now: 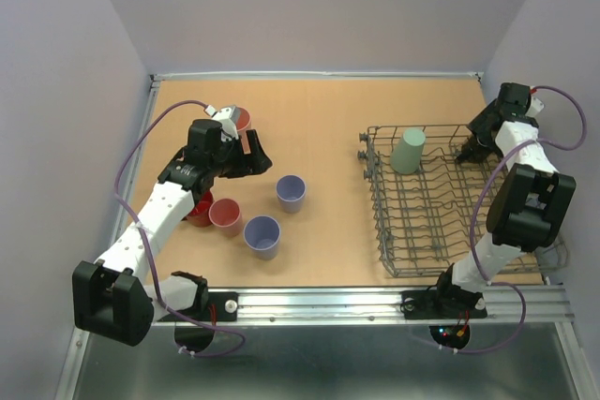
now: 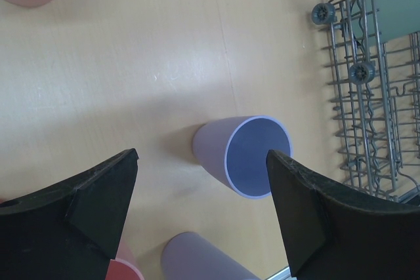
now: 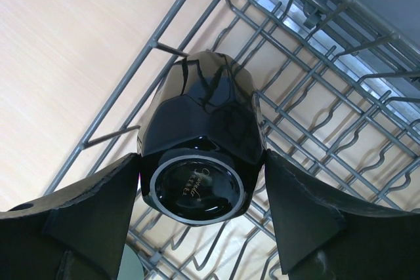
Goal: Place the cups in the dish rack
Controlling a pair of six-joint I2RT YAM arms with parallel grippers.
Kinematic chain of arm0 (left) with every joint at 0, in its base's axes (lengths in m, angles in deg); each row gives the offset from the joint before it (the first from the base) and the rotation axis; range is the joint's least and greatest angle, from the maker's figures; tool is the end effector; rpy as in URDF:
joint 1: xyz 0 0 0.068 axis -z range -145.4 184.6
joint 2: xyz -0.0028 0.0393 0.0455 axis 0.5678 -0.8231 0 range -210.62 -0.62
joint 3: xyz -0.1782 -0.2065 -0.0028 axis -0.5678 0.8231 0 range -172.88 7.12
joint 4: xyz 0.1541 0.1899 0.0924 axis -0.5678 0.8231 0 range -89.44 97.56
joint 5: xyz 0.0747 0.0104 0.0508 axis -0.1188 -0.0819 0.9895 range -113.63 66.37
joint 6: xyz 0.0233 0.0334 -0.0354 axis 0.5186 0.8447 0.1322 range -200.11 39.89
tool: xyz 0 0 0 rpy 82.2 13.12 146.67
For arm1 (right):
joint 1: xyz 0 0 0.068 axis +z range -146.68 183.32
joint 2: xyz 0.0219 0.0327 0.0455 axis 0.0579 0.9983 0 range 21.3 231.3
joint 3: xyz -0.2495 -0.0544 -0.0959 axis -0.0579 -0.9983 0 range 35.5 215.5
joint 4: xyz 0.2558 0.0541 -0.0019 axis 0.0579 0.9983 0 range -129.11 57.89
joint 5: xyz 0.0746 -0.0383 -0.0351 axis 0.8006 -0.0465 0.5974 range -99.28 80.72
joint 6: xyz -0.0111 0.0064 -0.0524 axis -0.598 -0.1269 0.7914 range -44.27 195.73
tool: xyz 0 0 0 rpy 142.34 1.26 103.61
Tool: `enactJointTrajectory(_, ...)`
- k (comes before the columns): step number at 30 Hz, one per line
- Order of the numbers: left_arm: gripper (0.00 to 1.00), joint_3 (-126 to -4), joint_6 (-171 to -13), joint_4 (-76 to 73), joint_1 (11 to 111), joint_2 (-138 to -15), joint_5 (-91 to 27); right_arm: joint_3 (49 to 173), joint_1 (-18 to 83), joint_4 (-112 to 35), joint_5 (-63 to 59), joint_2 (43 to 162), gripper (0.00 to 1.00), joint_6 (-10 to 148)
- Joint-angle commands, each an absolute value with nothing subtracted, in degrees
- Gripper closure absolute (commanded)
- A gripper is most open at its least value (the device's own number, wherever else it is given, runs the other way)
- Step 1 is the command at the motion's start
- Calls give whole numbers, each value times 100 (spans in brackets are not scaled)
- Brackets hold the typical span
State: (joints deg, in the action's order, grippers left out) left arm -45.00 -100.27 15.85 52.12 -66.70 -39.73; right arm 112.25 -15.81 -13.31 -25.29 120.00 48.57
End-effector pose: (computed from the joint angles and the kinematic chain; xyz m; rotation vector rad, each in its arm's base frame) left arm 0.2447 -0.0875 0.3010 0.1272 2.1302 -0.6872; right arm 0.3580 -0.1345 0.2584 1.0523 2.1336 -0.2691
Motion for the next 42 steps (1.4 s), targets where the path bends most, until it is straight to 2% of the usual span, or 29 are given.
enactJointTrajectory(1,10,-4571,-10024,1384,5218,-6495,-4060,11118,-1654,-1415,-2467,11544,94,4831)
enactJointTrajectory(4,10,-4544,-10032,1366,5218,-6460,-4077,11091,-1654,-1301,-2475,11394,100,4787)
enactJointTrajectory(18,11,-4492,-10094,1287,5218,-6416,-4060,11241,-1645,-809,-2361,11253,100,4646)
enactJointTrajectory(33,11,-4553,-10094,1243,5218,-6566,-4086,11733,-1645,-808,-2537,12008,99,4629)
enactJointTrajectory(34,11,-4562,-10094,1243,5218,-6574,-4095,11750,-1645,-808,-2528,12026,95,4594)
enactJointTrajectory(36,11,-4588,-10094,1243,5218,-6610,-4103,11777,-1654,-808,-2528,12035,77,4541)
enactJointTrajectory(37,11,-4588,-10111,1243,5218,-6618,-4112,11794,-1654,-808,-2510,12035,67,4523)
enactJointTrajectory(38,11,-4597,-10112,1252,5218,-6618,-4112,11803,-1645,-808,-2502,12035,47,4532)
enactJointTrajectory(41,11,-4632,-10120,1234,5218,-6636,-4139,11847,-1645,-808,-2501,11974,27,4558)
enactJointTrajectory(42,11,-4658,-10129,1234,5218,-6662,-4156,11865,-1645,-808,-2510,11939,15,4567)
